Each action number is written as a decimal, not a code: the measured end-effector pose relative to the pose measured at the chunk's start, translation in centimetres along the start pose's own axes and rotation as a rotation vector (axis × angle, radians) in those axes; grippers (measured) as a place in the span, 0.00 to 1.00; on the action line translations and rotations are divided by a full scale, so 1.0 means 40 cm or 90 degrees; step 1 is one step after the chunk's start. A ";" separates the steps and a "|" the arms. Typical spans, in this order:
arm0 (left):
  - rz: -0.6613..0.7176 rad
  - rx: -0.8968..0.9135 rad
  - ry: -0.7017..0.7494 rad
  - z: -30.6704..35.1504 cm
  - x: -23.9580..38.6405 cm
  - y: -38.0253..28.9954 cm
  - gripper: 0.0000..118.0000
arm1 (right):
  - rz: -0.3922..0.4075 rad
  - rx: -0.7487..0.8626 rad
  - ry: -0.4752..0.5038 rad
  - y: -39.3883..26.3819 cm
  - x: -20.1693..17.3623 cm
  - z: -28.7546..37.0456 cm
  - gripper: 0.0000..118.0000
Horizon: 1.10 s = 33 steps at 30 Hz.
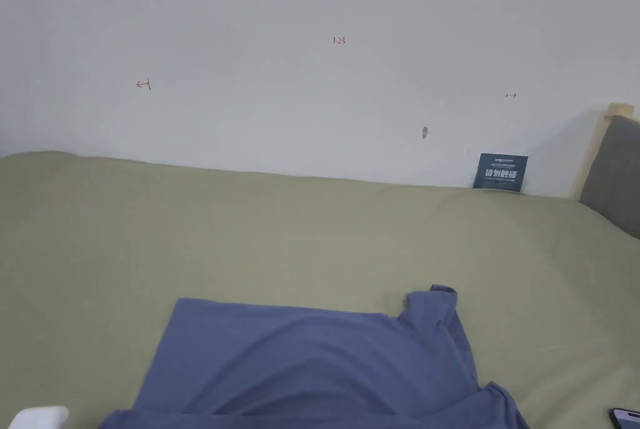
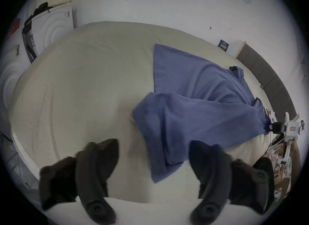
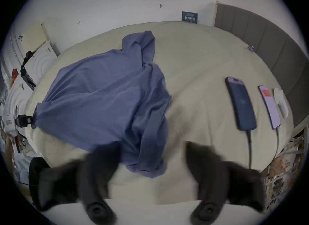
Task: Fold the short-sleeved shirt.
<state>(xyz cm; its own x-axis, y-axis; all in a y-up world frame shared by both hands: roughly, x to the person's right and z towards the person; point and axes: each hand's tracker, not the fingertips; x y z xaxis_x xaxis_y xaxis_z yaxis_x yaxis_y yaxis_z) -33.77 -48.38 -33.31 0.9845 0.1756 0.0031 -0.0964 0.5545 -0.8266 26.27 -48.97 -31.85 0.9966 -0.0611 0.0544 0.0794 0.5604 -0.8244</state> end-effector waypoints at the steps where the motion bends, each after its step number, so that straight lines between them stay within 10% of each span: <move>1: 0.008 0.017 -0.008 0.024 -0.002 0.010 0.80 | 0.007 0.033 -0.005 0.012 -0.001 0.026 0.85; 8: -0.047 0.096 0.034 0.098 0.085 0.140 0.78 | -0.042 0.144 -0.015 0.154 -0.042 0.104 0.79; 10: -0.043 0.114 0.027 0.078 0.108 0.191 0.62 | -0.054 0.145 0.000 0.204 -0.051 0.087 0.45; 12: -0.040 0.132 0.026 0.054 0.135 0.242 0.16 | -0.059 0.138 0.008 0.251 -0.067 0.057 0.00; 15: -0.054 0.144 0.023 0.003 0.157 0.320 0.00 | -0.031 0.142 -0.013 0.309 -0.098 0.013 0.00; 25: -0.040 0.016 -0.006 -0.314 0.144 0.600 0.00 | 0.009 0.113 -0.003 0.507 -0.110 -0.174 0.00; 27: -0.060 -0.020 0.045 -0.390 0.137 0.646 0.17 | 0.013 0.090 -0.013 0.547 -0.092 -0.216 0.00; 29: -0.070 -0.009 0.090 -0.437 0.148 0.655 0.78 | 0.008 0.059 -0.020 0.580 -0.066 -0.245 0.00; 30: -0.066 -0.022 0.069 -0.465 0.144 0.658 0.90 | 0.005 0.059 -0.021 0.597 -0.050 -0.259 0.00; 33: -0.058 -0.102 0.036 -0.524 0.149 0.643 0.86 | 0.004 0.054 -0.021 0.632 -0.015 -0.287 0.00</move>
<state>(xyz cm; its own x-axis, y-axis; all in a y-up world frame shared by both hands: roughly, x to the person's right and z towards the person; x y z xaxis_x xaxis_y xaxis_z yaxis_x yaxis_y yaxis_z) -27.31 -50.13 -66.36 0.9952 0.0821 0.0538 0.0135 0.4288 -0.9033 27.44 -44.26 -59.21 0.9971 -0.0317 0.0692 0.0737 0.6291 -0.7738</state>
